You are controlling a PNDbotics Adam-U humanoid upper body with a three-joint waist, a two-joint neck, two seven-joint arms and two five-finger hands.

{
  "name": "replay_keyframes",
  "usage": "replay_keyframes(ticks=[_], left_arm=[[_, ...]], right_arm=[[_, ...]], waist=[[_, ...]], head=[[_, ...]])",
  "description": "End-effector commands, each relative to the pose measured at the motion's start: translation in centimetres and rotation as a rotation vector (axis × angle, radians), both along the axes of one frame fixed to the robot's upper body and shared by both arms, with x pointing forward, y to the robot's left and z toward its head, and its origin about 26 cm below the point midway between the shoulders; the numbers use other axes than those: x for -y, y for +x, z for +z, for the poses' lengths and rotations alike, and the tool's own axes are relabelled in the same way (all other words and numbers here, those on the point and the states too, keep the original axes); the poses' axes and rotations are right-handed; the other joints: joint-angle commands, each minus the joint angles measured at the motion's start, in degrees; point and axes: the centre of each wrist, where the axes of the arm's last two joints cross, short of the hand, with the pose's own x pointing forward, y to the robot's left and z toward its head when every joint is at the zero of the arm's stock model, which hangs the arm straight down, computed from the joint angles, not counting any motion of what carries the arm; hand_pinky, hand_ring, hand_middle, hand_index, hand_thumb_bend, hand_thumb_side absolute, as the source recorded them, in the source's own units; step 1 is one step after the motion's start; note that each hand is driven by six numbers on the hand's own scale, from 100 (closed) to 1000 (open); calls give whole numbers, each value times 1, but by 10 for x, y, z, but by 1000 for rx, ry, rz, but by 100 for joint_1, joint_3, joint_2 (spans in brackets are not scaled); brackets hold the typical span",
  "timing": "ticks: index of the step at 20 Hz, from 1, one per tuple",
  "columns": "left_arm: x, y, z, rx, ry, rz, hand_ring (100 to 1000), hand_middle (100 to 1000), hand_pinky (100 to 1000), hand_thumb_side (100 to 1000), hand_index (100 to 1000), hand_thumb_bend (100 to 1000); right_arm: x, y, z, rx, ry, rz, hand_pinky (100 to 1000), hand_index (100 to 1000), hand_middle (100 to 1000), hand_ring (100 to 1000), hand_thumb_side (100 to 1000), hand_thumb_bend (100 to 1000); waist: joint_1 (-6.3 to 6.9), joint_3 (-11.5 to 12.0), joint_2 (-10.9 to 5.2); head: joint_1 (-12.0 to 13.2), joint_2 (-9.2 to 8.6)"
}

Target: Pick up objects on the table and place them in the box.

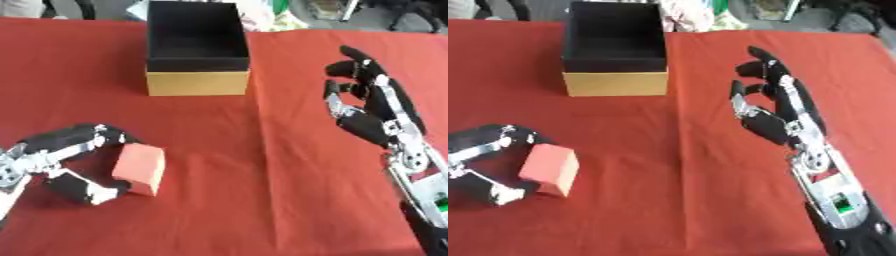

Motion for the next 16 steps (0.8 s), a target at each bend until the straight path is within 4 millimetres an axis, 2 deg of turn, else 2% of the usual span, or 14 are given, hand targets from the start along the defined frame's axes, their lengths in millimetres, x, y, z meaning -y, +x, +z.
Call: replay_keyframes(ticks=[1, 9, 16], left_arm=[[-5, -2, 24, 70, -36, 11, 825, 570, 768, 228, 733, 163], [-6, -2, 74, 209, -128, 23, 810, 566, 765, 219, 734, 156], [-3, 22, 108, 280, -191, 93, 793, 560, 757, 220, 732, 149]], right_arm=[[3, 0, 6, 16, -10, -3, 637, 940, 699, 797, 210, 100], [3, 0, 5, 13, -11, -2, 637, 940, 699, 797, 210, 100], [-1, 2, 6, 16, -8, 18, 637, 941, 699, 797, 209, 100]], waist=[[34, -5, -78], [41, -29, -80], [11, -145, -33]], head=[[-16, -70], [-12, -77], [62, -147]])
